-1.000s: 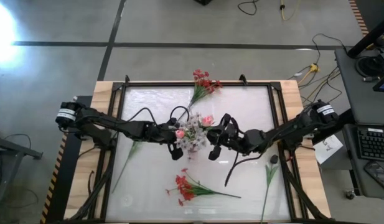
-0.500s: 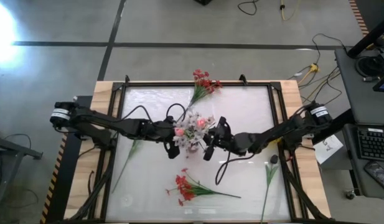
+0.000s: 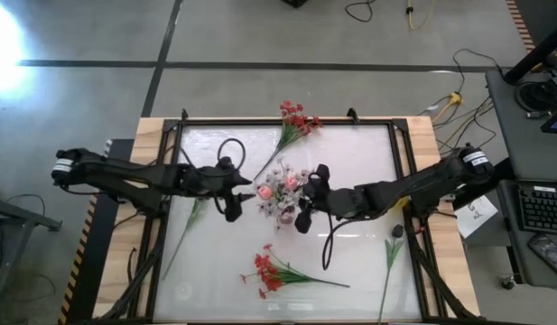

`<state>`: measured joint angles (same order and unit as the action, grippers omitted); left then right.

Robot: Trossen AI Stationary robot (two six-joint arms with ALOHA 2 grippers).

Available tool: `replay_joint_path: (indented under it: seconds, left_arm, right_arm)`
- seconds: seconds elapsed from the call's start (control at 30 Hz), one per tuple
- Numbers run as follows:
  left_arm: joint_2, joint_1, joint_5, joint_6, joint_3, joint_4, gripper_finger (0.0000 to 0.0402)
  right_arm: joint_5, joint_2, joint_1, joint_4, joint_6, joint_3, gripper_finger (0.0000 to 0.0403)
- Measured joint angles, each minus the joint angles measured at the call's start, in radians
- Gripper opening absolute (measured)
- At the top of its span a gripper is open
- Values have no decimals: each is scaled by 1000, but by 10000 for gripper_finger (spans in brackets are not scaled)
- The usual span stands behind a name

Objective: Sort flowers into vase by color
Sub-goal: Put the pink flower into the red vase, then put the bottom red flowers into the red vase

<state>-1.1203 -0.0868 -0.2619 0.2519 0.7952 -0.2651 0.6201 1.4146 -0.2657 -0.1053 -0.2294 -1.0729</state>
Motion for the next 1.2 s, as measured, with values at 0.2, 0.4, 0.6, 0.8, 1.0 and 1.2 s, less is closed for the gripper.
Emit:
replay_joint_path:
  seconds: [0.2,0.4,0.6,0.8,1.0,1.2]
  left_arm:
    - [44,1,-17,-6,-1,-23,185]
    - [85,1,-17,-7,-2,-49,185]
    - [157,1,-20,-7,-2,-84,185]
    - [238,1,-47,-7,-2,-203,185]
    - [318,1,-80,-1,-6,-294,185]
    - [381,1,-81,0,-7,-329,185]
  right_arm:
    - [0,2,-4,263,-10,-156,125]
    - [-2,0,-12,506,-89,-301,179]
    - [-66,0,-22,774,-197,-417,210]
    - [-79,-3,-65,900,-271,-480,234]
    - [-126,-3,-124,1042,-420,-489,268]
    - [-131,0,-218,1102,-553,-466,289]
